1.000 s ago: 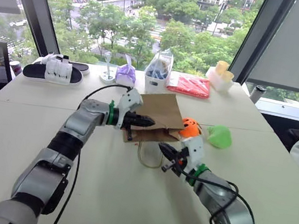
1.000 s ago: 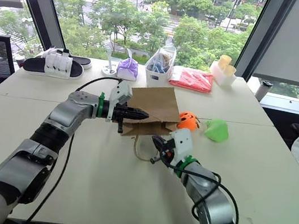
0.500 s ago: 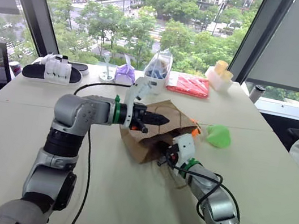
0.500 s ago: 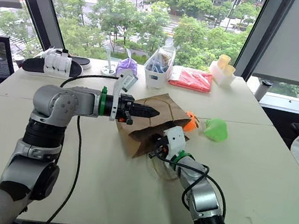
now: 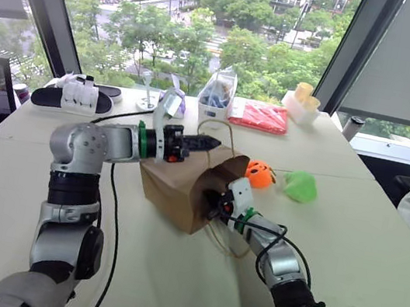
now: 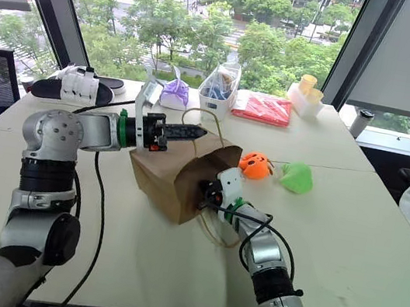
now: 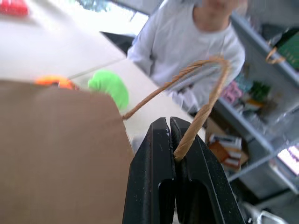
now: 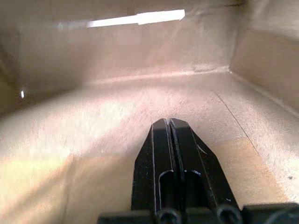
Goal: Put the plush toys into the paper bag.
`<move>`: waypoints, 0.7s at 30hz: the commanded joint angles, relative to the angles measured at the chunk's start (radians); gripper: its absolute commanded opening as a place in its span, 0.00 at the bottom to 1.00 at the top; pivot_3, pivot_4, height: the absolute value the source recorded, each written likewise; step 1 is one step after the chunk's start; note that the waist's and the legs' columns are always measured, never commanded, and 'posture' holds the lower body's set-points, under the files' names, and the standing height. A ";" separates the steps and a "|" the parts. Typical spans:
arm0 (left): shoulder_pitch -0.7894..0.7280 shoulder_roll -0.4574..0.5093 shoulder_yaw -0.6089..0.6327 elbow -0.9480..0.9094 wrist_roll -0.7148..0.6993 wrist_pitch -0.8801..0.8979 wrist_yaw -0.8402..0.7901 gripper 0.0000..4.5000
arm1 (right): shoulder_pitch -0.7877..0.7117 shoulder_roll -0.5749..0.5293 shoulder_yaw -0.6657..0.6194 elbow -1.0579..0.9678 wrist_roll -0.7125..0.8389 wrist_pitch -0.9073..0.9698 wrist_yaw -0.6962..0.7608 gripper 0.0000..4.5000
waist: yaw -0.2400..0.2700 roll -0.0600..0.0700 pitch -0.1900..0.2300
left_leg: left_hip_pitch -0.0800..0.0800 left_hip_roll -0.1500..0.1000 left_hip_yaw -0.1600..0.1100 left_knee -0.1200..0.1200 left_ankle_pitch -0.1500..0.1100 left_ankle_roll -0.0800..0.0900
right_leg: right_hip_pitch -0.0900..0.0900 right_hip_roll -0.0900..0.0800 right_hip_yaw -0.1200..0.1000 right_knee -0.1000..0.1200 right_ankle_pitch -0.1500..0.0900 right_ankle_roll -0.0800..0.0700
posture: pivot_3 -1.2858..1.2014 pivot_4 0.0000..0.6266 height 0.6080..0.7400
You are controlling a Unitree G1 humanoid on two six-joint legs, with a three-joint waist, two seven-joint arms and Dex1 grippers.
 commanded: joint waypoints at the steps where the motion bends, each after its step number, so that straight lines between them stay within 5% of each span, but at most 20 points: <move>1: -0.053 -0.009 0.095 0.018 -0.073 0.003 0.047 0.01 | 0.005 0.001 -0.009 -0.033 -0.009 -0.017 0.011 0.00 | 0.000 0.000 0.000 | 0.000 0.000 0.000 0.000 0.000 0.000 | 0.000 0.000 0.000 0.000 0.000 0.000 | 0.52 0.24 1.00; 11: -0.041 -0.013 0.098 0.016 -0.155 0.031 0.100 0.01 | 0.029 0.009 -0.023 -0.105 -0.023 -0.029 -0.019 0.00 | 0.001 0.000 0.000 | 0.000 0.000 0.000 0.000 0.000 0.000 | 0.000 0.000 0.001 0.000 0.000 0.000 | 0.52 0.24 1.00; 17: -0.021 -0.005 0.104 0.011 -0.172 0.040 0.133 0.01 | 0.168 -0.053 -0.140 -0.652 0.212 0.211 0.004 0.00 | 0.007 0.000 0.000 | -0.001 0.000 0.000 0.000 0.000 0.000 | -0.001 0.000 0.002 0.000 0.000 0.000 | 0.52 0.24 1.00; 21: 0.002 -0.005 0.112 -0.004 -0.198 0.052 0.156 0.01 | 0.226 -0.103 -0.297 -0.838 0.414 0.395 -0.040 0.00 | 0.008 -0.001 -0.001 | 0.000 0.000 0.000 0.000 -0.001 -0.001 | 0.000 0.000 0.002 0.000 0.000 0.000 | 0.52 0.24 1.00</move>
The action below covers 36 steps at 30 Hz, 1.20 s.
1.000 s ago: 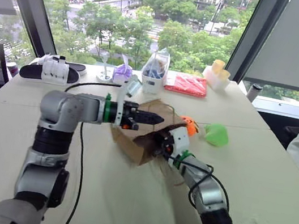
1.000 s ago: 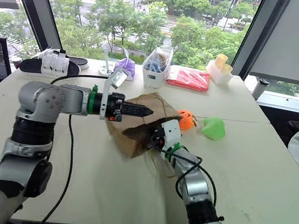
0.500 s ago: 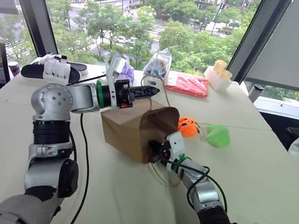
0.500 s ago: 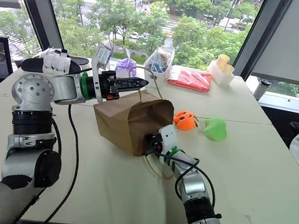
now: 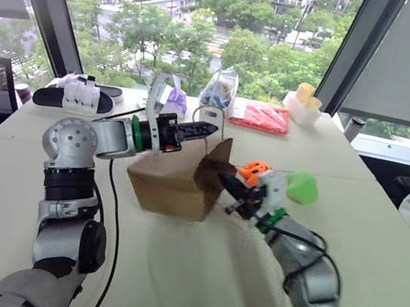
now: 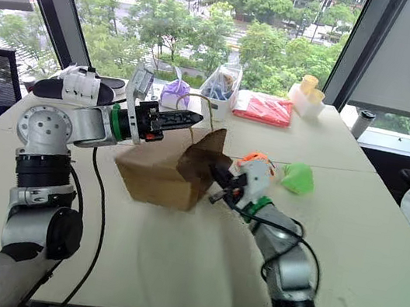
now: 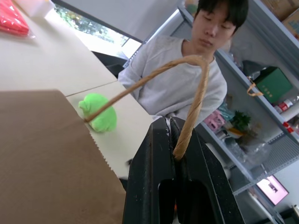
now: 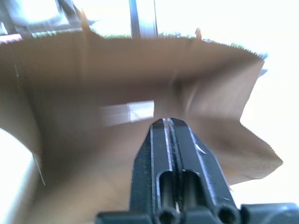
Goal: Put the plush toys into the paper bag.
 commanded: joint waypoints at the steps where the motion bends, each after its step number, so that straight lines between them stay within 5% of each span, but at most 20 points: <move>1: 0.013 0.008 0.023 -0.042 -0.049 0.009 0.016 0.01 | 0.025 -0.037 -0.151 -0.119 0.172 0.128 -0.038 0.00 | 0.000 0.000 0.000 | 0.000 0.000 0.000 0.000 0.000 0.000 | 0.000 0.000 0.000 0.000 0.000 0.000 | 0.52 0.24 1.00; 5: 0.026 0.003 0.031 -0.044 -0.074 0.003 0.039 0.00 | -0.004 -0.070 -0.246 0.010 0.148 0.086 -0.083 0.18 | 0.001 0.000 0.000 | 0.001 0.000 0.001 0.000 0.000 0.000 | 0.001 0.001 0.001 0.000 0.000 0.000 | 0.52 0.24 1.00; 12: 0.064 0.041 -0.025 -0.090 -0.113 0.030 0.004 0.00 | -0.162 -0.111 -0.211 0.368 -0.059 -0.066 -0.172 0.97 | -0.005 0.000 0.000 | 0.002 0.001 0.004 -0.001 0.000 0.000 | -0.002 0.001 0.004 0.001 0.000 0.000 | 0.52 0.24 1.00; 17: 0.054 0.245 -0.234 -0.109 -0.052 -0.017 -0.219 0.00 | -0.277 -0.152 -0.124 0.637 -0.218 -0.160 -0.190 1.00 | -0.008 0.000 0.000 | 0.001 0.000 0.006 -0.002 0.000 0.000 | -0.003 0.001 0.006 0.001 0.000 0.000 | 0.52 0.24 1.00; 22: -0.032 0.427 -0.477 0.014 0.141 -0.246 -0.485 0.00 | -0.352 -0.100 -0.243 0.725 -0.113 -0.206 -0.217 1.00 | -0.003 0.000 0.000 | 0.002 0.000 0.007 -0.003 0.000 0.000 | -0.003 0.001 0.007 0.000 0.000 0.000 | 0.52 0.24 1.00; 24: -0.080 0.444 -0.522 0.093 0.197 -0.307 -0.553 0.00 | -0.354 -0.072 -0.317 0.708 -0.020 -0.185 -0.206 1.00 | -0.002 0.000 0.000 | 0.001 0.000 0.007 -0.003 0.000 0.000 | -0.003 0.002 0.006 -0.001 0.000 0.000 | 0.52 0.24 1.00; 36: -0.199 0.413 -0.584 0.278 0.355 -0.459 -0.719 0.00 | -0.260 -0.063 -0.180 0.648 -0.126 -0.240 -0.145 1.00 | -0.033 0.000 0.000 | 0.001 0.000 0.007 -0.008 0.001 0.000 | -0.006 0.002 0.007 0.001 0.000 0.000 | 0.52 0.24 1.00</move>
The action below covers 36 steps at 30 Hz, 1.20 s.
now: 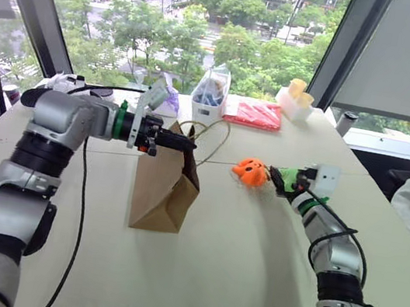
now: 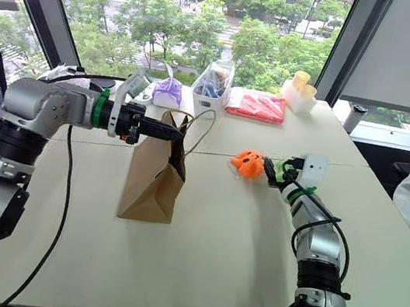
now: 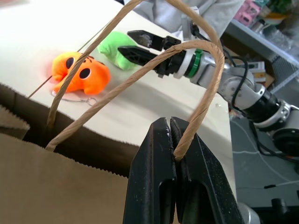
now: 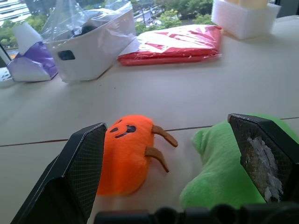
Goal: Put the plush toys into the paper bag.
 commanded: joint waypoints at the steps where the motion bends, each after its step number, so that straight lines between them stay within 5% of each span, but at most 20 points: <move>1: -0.068 0.003 0.020 0.040 0.046 -0.074 -0.039 0.00 | 0.011 -0.004 0.021 -0.069 -0.012 -0.017 0.021 1.00 | -0.002 0.000 0.000 | 0.000 0.000 0.000 0.000 0.000 0.000 | 0.000 0.000 0.000 0.000 0.000 0.000 | 0.52 0.24 1.00; 17: -0.317 -0.005 -0.171 0.485 0.434 -0.672 -0.429 0.00 | 0.005 -0.008 0.061 -0.010 -0.086 -0.031 0.023 1.00 | -0.001 0.000 0.000 | 0.000 0.000 0.001 -0.001 0.000 0.000 | 0.000 0.000 0.000 0.000 0.000 0.000 | 0.52 0.24 1.00; 27: -0.241 -0.236 -0.035 0.503 0.411 -0.667 -0.234 0.00 | -0.310 0.068 0.108 0.479 -0.175 -0.166 -0.028 1.00 | -0.009 0.000 0.000 | 0.000 0.000 0.001 0.002 0.000 0.001 | 0.000 0.000 0.000 0.001 0.000 0.001 | 0.52 0.24 1.00; 34: -0.132 -0.210 -0.004 0.352 0.401 -0.549 -0.234 0.00 | -0.422 0.069 0.107 0.739 -0.214 -0.187 -0.050 1.00 | -0.029 0.000 0.000 | -0.001 0.000 0.000 0.000 0.000 0.001 | -0.002 0.000 0.000 0.002 0.000 0.000 | 0.52 0.24 1.00; 36: -0.100 -0.193 0.000 0.303 0.394 -0.513 -0.240 0.00 | -0.439 0.069 0.095 0.793 -0.215 -0.146 -0.069 0.88 | -0.031 0.000 0.000 | 0.000 0.000 0.000 -0.001 0.000 0.001 | -0.002 0.000 0.000 0.002 0.000 0.000 | 0.52 0.24 1.00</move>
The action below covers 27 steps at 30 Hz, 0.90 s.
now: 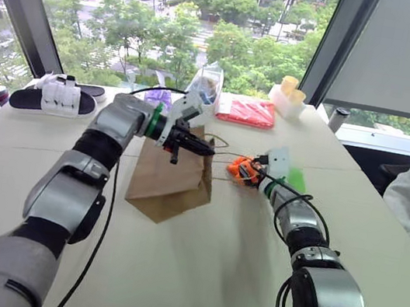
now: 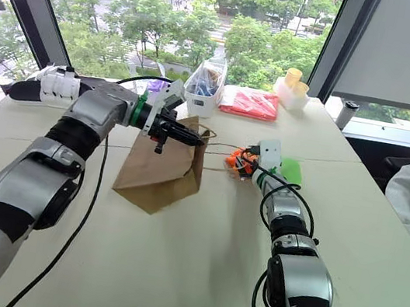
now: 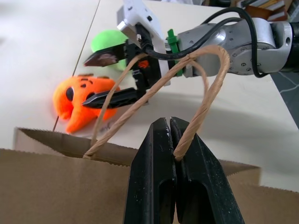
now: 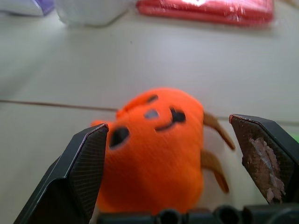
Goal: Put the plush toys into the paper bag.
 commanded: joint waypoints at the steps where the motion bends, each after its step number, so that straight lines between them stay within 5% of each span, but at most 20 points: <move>1: 0.025 0.027 0.036 -0.104 -0.029 0.060 -0.005 0.00 | -0.049 -0.007 -0.017 0.062 -0.004 0.032 -0.026 0.81 | 0.001 0.000 0.000 | 0.000 0.000 0.000 0.000 0.000 0.000 | 0.000 0.000 0.000 0.000 0.000 0.000 | 0.52 0.24 1.00; 9: 0.073 0.034 0.059 -0.201 -0.055 0.140 0.038 0.00 | -0.051 -0.006 -0.049 0.059 0.010 -0.011 -0.009 0.00 | 0.006 0.000 0.000 | 0.001 -0.001 -0.004 0.004 0.000 0.000 | 0.004 0.000 0.000 0.000 0.000 0.000 | 0.52 0.24 1.00; 13: 0.081 0.027 0.072 -0.225 -0.067 0.153 0.064 0.00 | -0.009 -0.051 -0.111 -0.088 0.054 -0.058 -0.036 0.00 | 0.007 0.000 0.000 | 0.000 -0.001 -0.005 0.004 0.000 0.000 | 0.003 0.000 0.000 0.001 0.000 0.000 | 0.52 0.24 1.00; 19: 0.081 0.025 0.083 -0.288 -0.104 0.182 0.072 0.00 | 0.193 -0.118 -0.129 -0.704 0.124 0.079 0.005 0.00 | 0.004 0.000 0.000 | -0.002 -0.003 -0.006 0.004 0.000 0.000 | 0.001 -0.002 0.000 0.001 0.000 0.000 | 0.52 0.24 1.00; 27: 0.059 0.019 0.091 -0.326 -0.134 0.180 0.067 0.00 | 0.334 -0.293 -0.036 -1.159 0.279 0.351 0.335 0.00 | 0.008 0.000 0.000 | 0.000 -0.003 -0.006 0.006 0.000 0.000 | 0.003 0.001 0.000 0.000 0.000 0.001 | 0.52 0.24 1.00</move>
